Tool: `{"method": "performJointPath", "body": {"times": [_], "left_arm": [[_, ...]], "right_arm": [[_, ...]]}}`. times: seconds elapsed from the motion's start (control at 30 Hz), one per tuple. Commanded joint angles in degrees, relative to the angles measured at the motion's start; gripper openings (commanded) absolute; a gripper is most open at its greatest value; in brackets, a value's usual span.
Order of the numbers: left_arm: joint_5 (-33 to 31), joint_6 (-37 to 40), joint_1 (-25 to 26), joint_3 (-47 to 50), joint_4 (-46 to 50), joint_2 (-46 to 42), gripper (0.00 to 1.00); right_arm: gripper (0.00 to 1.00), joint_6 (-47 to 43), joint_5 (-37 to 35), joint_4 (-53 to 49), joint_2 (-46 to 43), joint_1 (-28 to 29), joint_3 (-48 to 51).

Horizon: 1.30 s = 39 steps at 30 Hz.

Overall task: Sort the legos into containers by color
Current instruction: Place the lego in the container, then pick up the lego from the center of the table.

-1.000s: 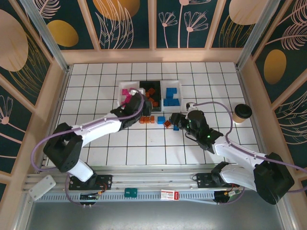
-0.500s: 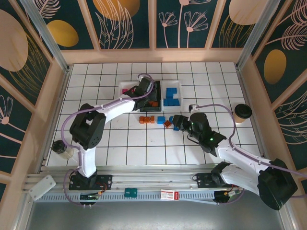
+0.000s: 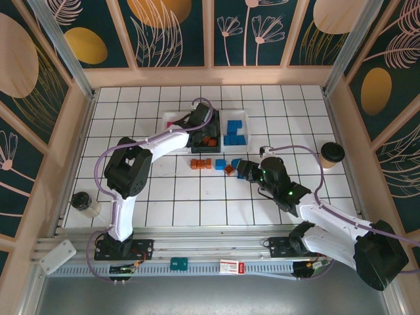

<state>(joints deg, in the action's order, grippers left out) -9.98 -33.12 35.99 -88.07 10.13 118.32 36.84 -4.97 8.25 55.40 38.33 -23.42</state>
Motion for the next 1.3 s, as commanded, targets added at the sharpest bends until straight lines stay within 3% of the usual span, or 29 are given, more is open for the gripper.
{"method": "performJointPath", "body": {"times": [0.0,0.27,0.63,1.03,1.27], "left_arm": [[4.0,-1.1,-0.3,1.2,-1.7,-6.5,0.64],[7.2,-3.2,2.3,15.9,-9.8,-24.7,0.99],[5.4,-8.2,6.1,44.8,-16.7,-44.0,0.99],[3.0,-11.0,6.1,58.4,-16.9,-53.4,0.99],[2.0,-12.0,6.1,61.3,-16.2,-54.6,0.99]], "right_arm": [[0.51,1.0,-1.5,-0.3,-1.1,-0.4,1.0],[0.54,0.3,-1.8,-2.0,3.6,-0.4,-0.4],[0.59,-3.2,-2.8,-2.3,15.7,-1.6,-4.0],[0.59,-5.0,-0.6,1.8,25.3,-1.8,-7.0],[0.43,-5.2,-0.8,2.7,27.1,-2.3,-7.0]]}}
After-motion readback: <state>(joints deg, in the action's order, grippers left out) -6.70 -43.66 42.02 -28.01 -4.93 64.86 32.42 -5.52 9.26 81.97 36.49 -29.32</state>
